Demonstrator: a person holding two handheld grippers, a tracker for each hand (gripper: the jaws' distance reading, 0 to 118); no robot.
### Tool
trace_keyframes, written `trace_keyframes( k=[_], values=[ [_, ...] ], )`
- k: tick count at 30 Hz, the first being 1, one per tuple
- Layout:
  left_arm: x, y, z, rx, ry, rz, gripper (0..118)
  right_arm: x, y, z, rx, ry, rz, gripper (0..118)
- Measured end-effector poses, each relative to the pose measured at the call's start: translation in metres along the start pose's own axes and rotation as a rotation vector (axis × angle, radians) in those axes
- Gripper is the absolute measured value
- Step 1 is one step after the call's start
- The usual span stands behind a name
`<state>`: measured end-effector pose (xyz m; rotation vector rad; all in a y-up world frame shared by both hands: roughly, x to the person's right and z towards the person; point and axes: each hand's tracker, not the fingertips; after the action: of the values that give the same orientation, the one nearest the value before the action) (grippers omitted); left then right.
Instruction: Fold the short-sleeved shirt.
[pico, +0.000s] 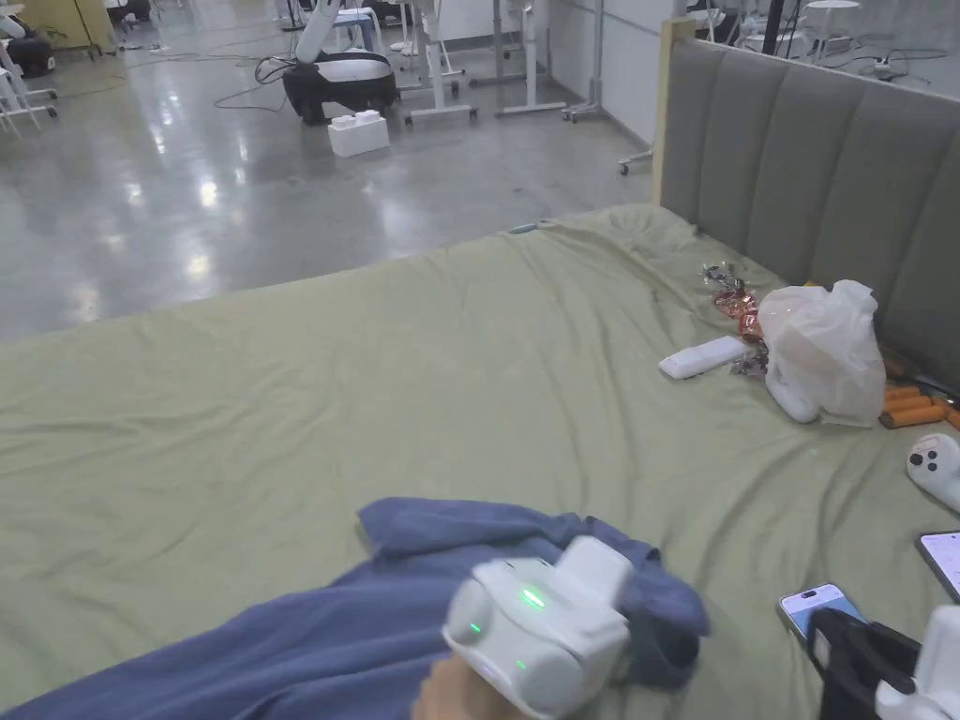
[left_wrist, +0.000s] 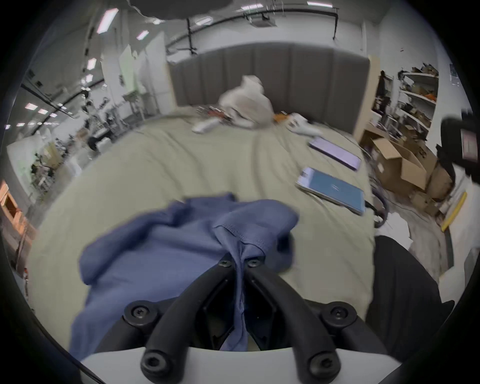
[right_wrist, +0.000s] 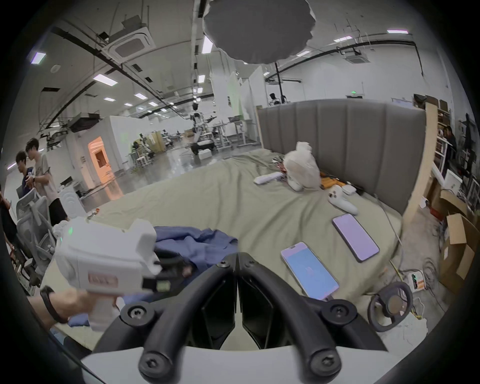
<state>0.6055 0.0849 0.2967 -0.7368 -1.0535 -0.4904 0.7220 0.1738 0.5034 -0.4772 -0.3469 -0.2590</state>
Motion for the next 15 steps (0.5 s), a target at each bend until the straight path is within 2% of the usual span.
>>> trace_keyframes(
  k=[2, 4, 6, 7, 11, 15],
  values=[
    [0.031, -0.016, 0.001, -0.011, -0.078, 0.019, 0, 0.008, -0.008, 0.002, -0.022, -0.013, 0.001, 0],
    [0.040, -0.032, -0.003, -0.029, -0.112, 0.052, 28, 0.011, -0.013, 0.003, -0.034, -0.028, 0.002, 0],
    [0.036, -0.046, -0.007, -0.029, -0.141, 0.066, 75, 0.012, -0.016, 0.004, -0.037, -0.025, -0.005, 0],
    [0.032, -0.051, -0.001, -0.027, -0.144, 0.099, 80, 0.011, -0.016, 0.003, -0.036, -0.014, -0.010, 0],
    [-0.002, -0.058, 0.062, 0.142, -0.091, 0.255, 79, -0.007, -0.012, 0.004, 0.004, 0.050, 0.020, 0],
    [-0.045, -0.080, 0.161, 0.397, 0.091, 0.407, 79, -0.032, -0.001, 0.008, 0.094, 0.162, 0.087, 0]
  ],
)
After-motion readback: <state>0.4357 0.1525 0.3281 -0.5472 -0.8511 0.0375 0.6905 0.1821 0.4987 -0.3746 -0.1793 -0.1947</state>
